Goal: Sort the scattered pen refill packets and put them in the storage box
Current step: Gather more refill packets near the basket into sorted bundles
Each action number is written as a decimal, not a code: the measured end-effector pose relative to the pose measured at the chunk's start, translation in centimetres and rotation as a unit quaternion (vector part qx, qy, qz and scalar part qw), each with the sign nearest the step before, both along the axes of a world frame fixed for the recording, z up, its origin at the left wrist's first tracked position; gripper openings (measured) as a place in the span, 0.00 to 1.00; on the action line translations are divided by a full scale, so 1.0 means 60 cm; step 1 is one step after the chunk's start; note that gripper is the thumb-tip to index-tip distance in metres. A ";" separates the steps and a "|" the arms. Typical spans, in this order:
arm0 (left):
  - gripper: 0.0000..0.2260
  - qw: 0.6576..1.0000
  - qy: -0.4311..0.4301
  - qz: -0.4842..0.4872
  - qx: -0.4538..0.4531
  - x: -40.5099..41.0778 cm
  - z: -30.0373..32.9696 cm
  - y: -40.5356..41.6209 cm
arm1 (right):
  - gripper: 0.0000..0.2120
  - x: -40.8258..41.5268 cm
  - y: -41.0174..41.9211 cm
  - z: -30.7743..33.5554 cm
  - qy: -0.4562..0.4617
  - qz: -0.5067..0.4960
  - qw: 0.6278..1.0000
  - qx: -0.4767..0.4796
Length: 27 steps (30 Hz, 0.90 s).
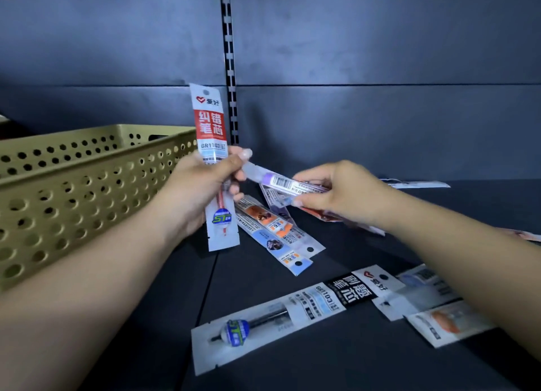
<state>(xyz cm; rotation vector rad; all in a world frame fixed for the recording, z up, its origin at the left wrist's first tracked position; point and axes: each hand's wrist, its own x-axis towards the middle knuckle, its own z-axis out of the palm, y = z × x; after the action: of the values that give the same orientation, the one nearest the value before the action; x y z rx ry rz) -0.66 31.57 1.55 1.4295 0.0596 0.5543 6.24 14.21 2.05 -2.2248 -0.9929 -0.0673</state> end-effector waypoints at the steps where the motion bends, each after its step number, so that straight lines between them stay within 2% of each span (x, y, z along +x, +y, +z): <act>1: 0.05 1.000 0.003 0.024 -0.002 -0.001 0.002 0.001 | 0.07 -0.004 0.000 0.003 -0.017 0.003 1.000 -0.020; 5: 0.06 0.995 0.022 0.096 0.029 -0.006 0.007 0.009 | 0.12 -0.004 -0.005 0.009 -0.096 0.046 0.992 -0.062; 8: 0.11 0.995 0.073 0.037 0.056 -0.012 0.008 0.007 | 0.16 0.011 -0.007 0.004 -0.223 0.060 0.967 -0.105; 11: 0.18 0.980 0.152 -0.041 0.118 -0.017 0.003 -0.003 | 0.15 0.013 -0.007 0.007 -0.361 0.077 0.921 -0.124; 13: 0.18 0.967 0.183 -0.068 0.164 -0.020 0.002 -0.003 | 0.17 0.019 -0.011 0.005 -0.425 0.094 0.893 -0.115; 17: 0.10 0.947 0.226 -0.085 0.210 -0.023 0.001 0.003 | 0.17 0.022 -0.010 0.009 -0.458 0.108 0.876 -0.111; 21: 0.09 0.952 0.214 -0.110 0.189 -0.023 0.001 0.005 | 0.17 0.020 -0.010 0.011 -0.477 0.106 0.864 -0.118; 24: 0.10 0.963 0.187 -0.123 0.148 -0.023 0.003 0.006 | 0.19 0.029 -0.017 0.014 -0.508 0.055 0.856 -0.076; 27: 0.09 0.977 0.157 -0.099 0.104 -0.018 0.004 0.009 | 0.22 0.034 -0.022 0.015 -0.489 -0.008 0.872 0.013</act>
<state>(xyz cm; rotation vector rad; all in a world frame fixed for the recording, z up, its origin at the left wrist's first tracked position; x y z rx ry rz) -1.74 32.11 1.78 1.6966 0.1121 0.1699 8.27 12.89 2.94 -2.1361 -1.4413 -1.3104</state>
